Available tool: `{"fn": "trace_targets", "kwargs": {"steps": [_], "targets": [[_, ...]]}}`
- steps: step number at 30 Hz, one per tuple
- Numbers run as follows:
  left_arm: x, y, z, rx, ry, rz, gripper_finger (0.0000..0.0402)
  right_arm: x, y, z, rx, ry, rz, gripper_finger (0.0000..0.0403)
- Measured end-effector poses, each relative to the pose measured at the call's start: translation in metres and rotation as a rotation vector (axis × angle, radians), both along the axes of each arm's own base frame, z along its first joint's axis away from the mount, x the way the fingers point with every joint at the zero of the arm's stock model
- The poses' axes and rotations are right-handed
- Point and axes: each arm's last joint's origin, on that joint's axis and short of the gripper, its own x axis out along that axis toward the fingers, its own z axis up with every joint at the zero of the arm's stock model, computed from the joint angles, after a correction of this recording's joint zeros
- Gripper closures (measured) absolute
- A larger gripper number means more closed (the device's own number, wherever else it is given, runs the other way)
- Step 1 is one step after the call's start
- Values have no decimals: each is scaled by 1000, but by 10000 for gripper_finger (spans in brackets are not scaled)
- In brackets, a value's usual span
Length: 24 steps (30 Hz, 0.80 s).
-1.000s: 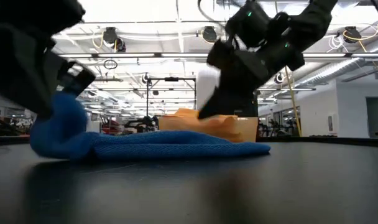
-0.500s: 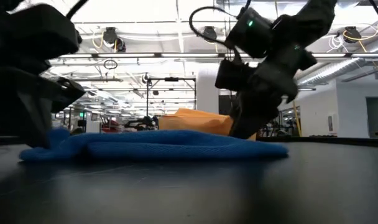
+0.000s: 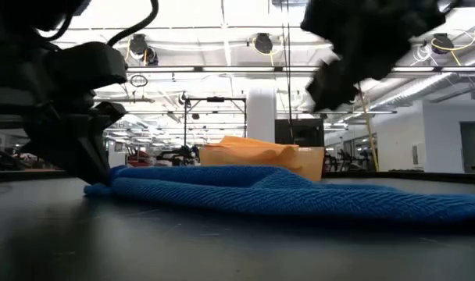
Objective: Fold microfiber towels
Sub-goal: Fold the blue microfiber cloth
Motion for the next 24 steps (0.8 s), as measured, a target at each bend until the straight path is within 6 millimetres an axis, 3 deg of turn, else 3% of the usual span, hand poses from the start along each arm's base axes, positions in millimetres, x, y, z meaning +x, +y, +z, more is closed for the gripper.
{"fn": "trace_targets", "kwargs": {"steps": [3, 5, 11, 17, 24], "targets": [[1, 2, 1, 4, 1, -4, 400, 1, -28, 16, -132, -85, -190, 243], [3, 3, 1, 3, 1, -10, 398, 4, -51, 19, -122, -93, -271, 243], [4, 3, 2, -1, -1, -24, 399, 17, -94, -18, -37, 52, -325, 243], [4, 3, 2, -2, -1, -26, 397, 25, -97, -61, -49, 172, -252, 243], [4, 3, 2, -3, -2, -27, 394, 28, -97, -75, -89, 198, -242, 248]]}}
